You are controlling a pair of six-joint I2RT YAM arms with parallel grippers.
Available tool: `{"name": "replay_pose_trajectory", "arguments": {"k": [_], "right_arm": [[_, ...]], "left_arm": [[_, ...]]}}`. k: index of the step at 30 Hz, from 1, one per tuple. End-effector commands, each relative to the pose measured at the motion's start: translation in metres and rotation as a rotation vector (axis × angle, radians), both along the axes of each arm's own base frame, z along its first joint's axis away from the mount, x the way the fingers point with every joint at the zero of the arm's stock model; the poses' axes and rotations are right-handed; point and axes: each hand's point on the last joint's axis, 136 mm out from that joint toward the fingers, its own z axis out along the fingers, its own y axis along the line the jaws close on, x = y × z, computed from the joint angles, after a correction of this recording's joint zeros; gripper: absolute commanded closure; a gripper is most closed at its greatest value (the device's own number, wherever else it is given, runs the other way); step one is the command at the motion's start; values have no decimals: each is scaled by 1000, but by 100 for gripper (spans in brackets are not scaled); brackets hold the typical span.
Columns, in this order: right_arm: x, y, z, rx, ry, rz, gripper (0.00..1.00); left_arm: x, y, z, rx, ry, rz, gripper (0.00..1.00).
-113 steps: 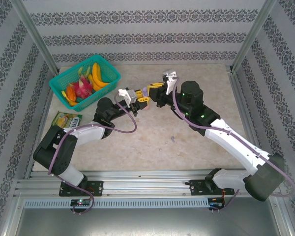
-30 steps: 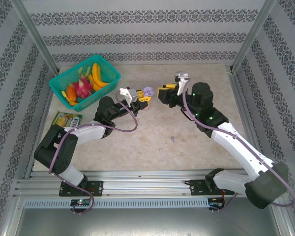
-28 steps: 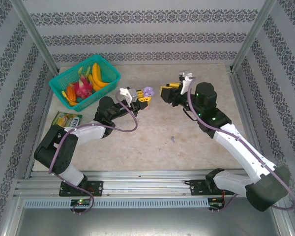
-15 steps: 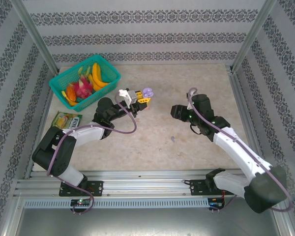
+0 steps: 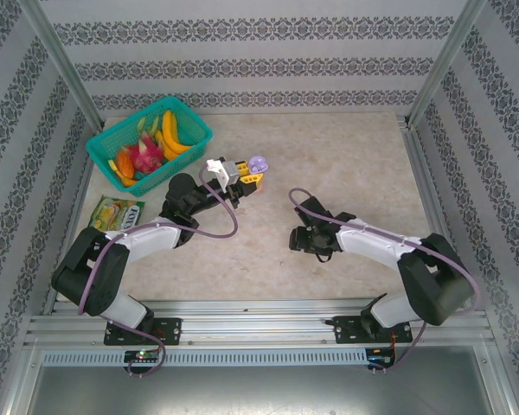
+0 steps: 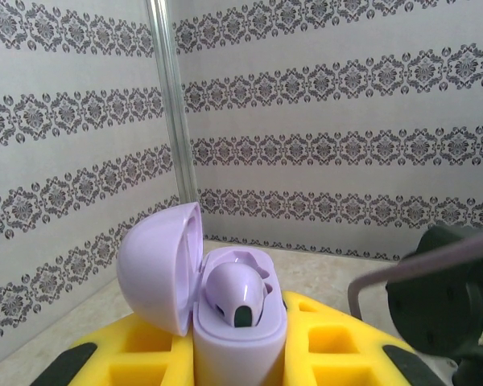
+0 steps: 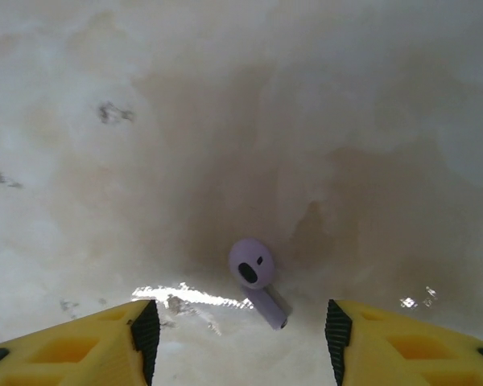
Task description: Insert the wireless bluetooth earbuds into the charging case
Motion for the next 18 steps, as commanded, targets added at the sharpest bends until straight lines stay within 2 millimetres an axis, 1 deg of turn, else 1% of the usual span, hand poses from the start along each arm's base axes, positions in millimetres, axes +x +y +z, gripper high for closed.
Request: {"name": "replay_pose_trajectory", "arguments": {"k": [1,6,11,18], "right_arm": [[14,0,4,-42,-41,-43,45],[21,2,4,-50,-56,-43,51],[28,5,3,-58,-60,-38,54],[28,3,-4,-71,-43,-40,59]], "left_arm": [[-13,-3,9,-1,-34,-28,100],[-14,-2,7,2,-34,-26,100],[-14,-3,5,4,-32,-25,100],[-14,-3,5,2,-33,-26,100]]}}
